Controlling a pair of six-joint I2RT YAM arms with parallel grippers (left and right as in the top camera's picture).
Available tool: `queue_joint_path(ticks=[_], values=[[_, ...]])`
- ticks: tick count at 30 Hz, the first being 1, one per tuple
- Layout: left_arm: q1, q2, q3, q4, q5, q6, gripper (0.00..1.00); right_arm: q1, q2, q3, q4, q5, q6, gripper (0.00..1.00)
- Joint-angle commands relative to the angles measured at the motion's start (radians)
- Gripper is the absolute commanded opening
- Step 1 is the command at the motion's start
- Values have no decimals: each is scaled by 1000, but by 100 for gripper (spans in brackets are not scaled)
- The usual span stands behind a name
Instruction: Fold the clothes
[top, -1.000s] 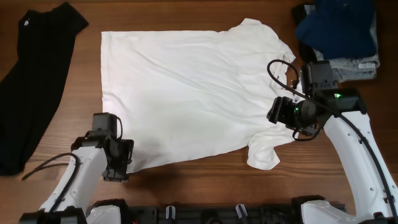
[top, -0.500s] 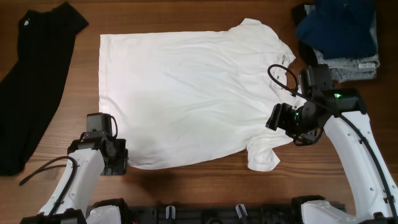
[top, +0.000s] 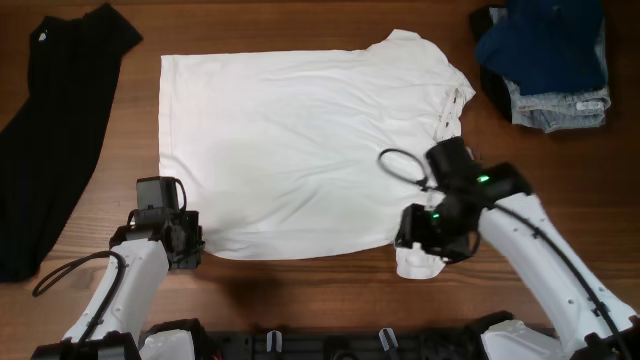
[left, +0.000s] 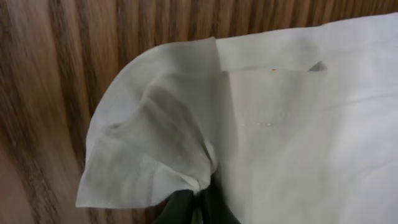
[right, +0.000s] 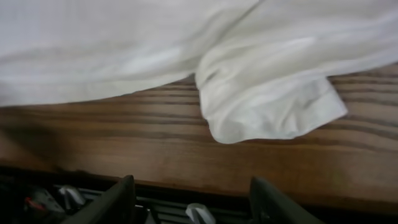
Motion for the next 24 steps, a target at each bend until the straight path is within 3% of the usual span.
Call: queue_joint_path(ticks=[1, 13, 24], values=[[8, 26, -32, 3, -38, -2, 4, 100, 35, -2, 4, 124, 85, 58], [8, 26, -32, 2, -41, -2, 4, 167, 229, -2, 78, 224, 94, 48], [8, 26, -32, 2, -41, -2, 4, 167, 249, -30, 138, 237, 123, 32]])
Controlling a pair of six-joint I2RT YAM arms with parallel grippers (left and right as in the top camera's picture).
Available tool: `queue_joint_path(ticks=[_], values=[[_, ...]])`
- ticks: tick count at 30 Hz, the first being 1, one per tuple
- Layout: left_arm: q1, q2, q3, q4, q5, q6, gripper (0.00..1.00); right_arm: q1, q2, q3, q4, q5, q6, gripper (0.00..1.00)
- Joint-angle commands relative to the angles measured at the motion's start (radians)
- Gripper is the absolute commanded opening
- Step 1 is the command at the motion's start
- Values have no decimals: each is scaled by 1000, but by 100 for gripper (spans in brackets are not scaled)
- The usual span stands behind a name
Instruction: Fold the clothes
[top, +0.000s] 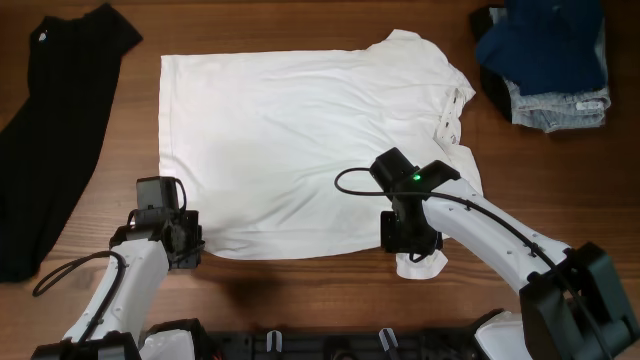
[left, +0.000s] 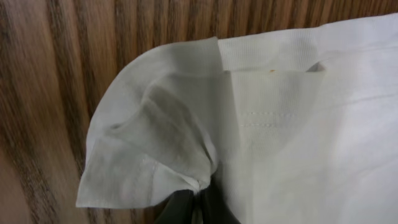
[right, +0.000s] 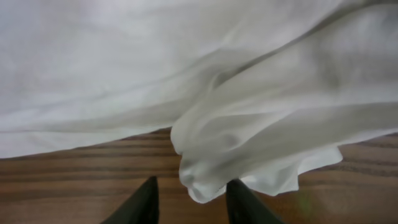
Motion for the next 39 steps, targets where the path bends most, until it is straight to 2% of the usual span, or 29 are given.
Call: queue_joint_path(ticks=[1, 9, 11, 12, 14, 24, 29, 34, 39], values=[[8, 26, -32, -2, -40, -2, 4, 5, 13, -39, 17, 25, 29, 31], [8, 26, -32, -1, -40, -2, 4, 5, 13, -77, 36, 22, 65, 27], [8, 26, -32, -1, -40, -2, 4, 5, 13, -77, 50, 21, 67, 19], [8, 26, -32, -1, -40, -2, 4, 5, 13, -77, 56, 21, 68, 10], [8, 26, -32, -1, -40, -2, 4, 5, 13, -77, 71, 21, 76, 4], [8, 26, -32, -9, -41, -1, 4, -43, -26, -39, 37, 21, 141, 4], [8, 26, -32, -23, -51, -2, 4, -245, -162, 4, -69, 6, 80, 4], [8, 26, -32, -23, -62, -2, 4, -500, -298, 6, -175, -64, -69, 4], [8, 26, -32, -23, -75, -1, 4, -610, -314, 6, -203, -123, -118, 4]])
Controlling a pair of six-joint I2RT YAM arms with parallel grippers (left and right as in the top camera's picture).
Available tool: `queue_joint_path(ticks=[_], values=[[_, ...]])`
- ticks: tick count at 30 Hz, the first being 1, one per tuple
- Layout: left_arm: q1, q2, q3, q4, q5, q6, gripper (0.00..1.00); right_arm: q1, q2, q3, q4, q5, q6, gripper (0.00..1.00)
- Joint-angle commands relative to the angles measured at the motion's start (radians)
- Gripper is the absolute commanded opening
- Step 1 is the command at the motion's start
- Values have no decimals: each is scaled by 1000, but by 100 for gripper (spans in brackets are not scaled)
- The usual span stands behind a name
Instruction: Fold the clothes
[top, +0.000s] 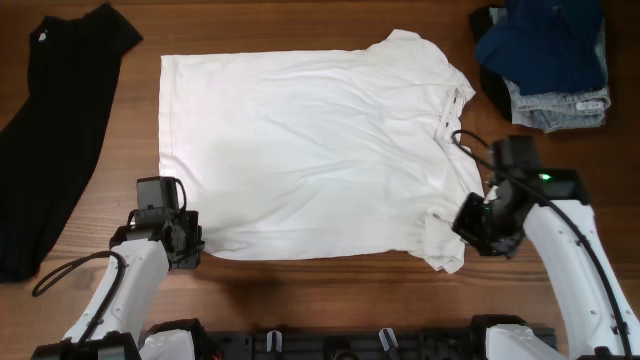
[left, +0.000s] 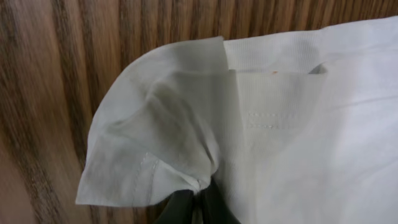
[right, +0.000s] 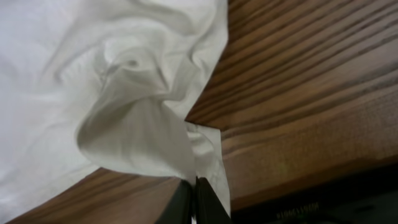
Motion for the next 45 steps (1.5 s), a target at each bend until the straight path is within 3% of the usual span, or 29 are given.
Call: queue_joint_path(ticks=[1, 9, 15, 17, 20, 23, 32, 38, 45], values=[[8, 26, -32, -17, -67, -1, 4, -50, -10, 15, -8, -60, -65, 4], [8, 26, -32, -17, -67, -1, 4, -178, -10, 15, 1, -82, -14, 4], [8, 26, -32, -22, -66, 25, 4, -283, -30, 15, -24, -336, -42, 4], [8, 25, -32, -29, -66, 35, 4, -281, -69, 15, -7, -400, -111, 4], [8, 25, -31, -27, -65, 78, 4, -250, -115, 15, -32, -345, -181, 4], [8, 24, -31, -25, -66, 78, 4, -169, -139, 15, -61, -239, -188, 15], [8, 24, -31, -23, -71, 77, 4, 90, -109, -26, -45, -60, 74, 37], [8, 24, -31, -20, -77, 77, 4, 137, -17, -74, -13, 0, 234, 36], [8, 24, -31, -20, -77, 77, 4, 139, 71, -187, 97, 18, 273, 32]])
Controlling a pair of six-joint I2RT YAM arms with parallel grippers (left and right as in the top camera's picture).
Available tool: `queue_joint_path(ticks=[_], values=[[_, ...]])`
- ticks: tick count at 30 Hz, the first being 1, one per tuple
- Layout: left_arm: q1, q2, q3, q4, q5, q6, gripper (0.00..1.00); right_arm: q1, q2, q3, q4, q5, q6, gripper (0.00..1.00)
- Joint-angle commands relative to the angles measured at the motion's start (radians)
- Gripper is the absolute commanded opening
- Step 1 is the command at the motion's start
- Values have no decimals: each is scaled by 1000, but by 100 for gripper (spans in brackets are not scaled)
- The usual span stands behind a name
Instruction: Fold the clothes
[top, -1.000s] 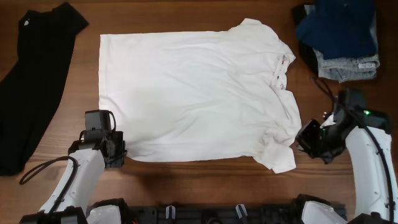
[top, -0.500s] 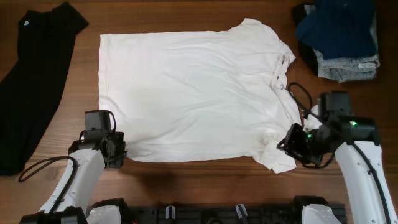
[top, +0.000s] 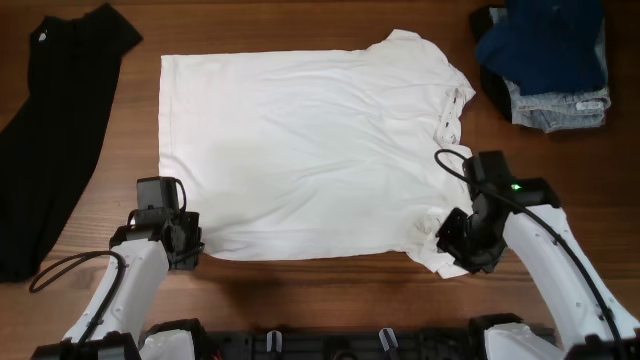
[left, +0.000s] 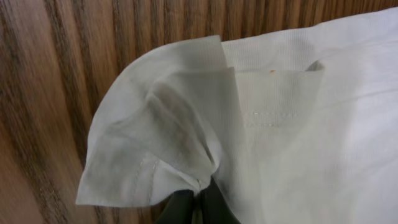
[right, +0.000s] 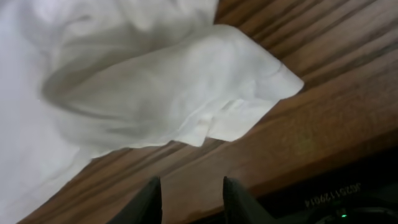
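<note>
A white polo shirt (top: 300, 140) lies spread flat on the wooden table (top: 330, 285), collar to the right. My left gripper (top: 186, 246) is shut on the shirt's near left hem corner; in the left wrist view the gripper (left: 199, 198) pinches the bunched cloth (left: 155, 143). My right gripper (top: 455, 243) stands open beside the near sleeve (top: 432, 254). In the right wrist view the gripper (right: 189, 199) has bare wood between its fingers, and the sleeve (right: 186, 93) lies just beyond them.
A black garment (top: 50, 130) stretches along the left side. A pile of blue and denim clothes (top: 545, 60) sits at the far right corner. The table's near edge (right: 323, 168) runs close behind the right gripper.
My right gripper was shut on the near sleeve; it is now open, a little further left, and the sleeve lies loose on the table. The left gripper has not moved.
My right gripper hung open over the crumpled near sleeve by the hem, then stood open around it. Later it was shut on the sleeve, which was drawn out to the right. Now the sleeve is let go. The left gripper held the hem corner throughout.
</note>
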Motion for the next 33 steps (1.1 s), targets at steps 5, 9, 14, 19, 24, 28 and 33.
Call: queue_joint_path(ticks=[5, 9, 14, 19, 24, 28, 33], values=[[8, 24, -31, -15, -63, 16, 4, 8, 79, -122, 129, 31, 45, 31], [8, 24, -32, -15, -63, 16, 4, 8, 119, -158, 214, 32, 47, 33], [8, 24, -32, -15, -63, 16, 4, 8, 146, -166, 257, 27, 44, 47], [8, 24, -31, -15, -64, 16, 4, 8, 148, -166, 272, 11, 17, 50], [8, 24, -31, -15, -67, 16, 4, 8, 164, -166, 279, -21, -37, 4], [8, 21, -26, 0, -66, 154, 4, 7, 162, -136, 275, -22, -36, 4], [8, -57, 83, -51, 16, 458, 4, -11, 106, 44, 160, -17, -97, 4]])
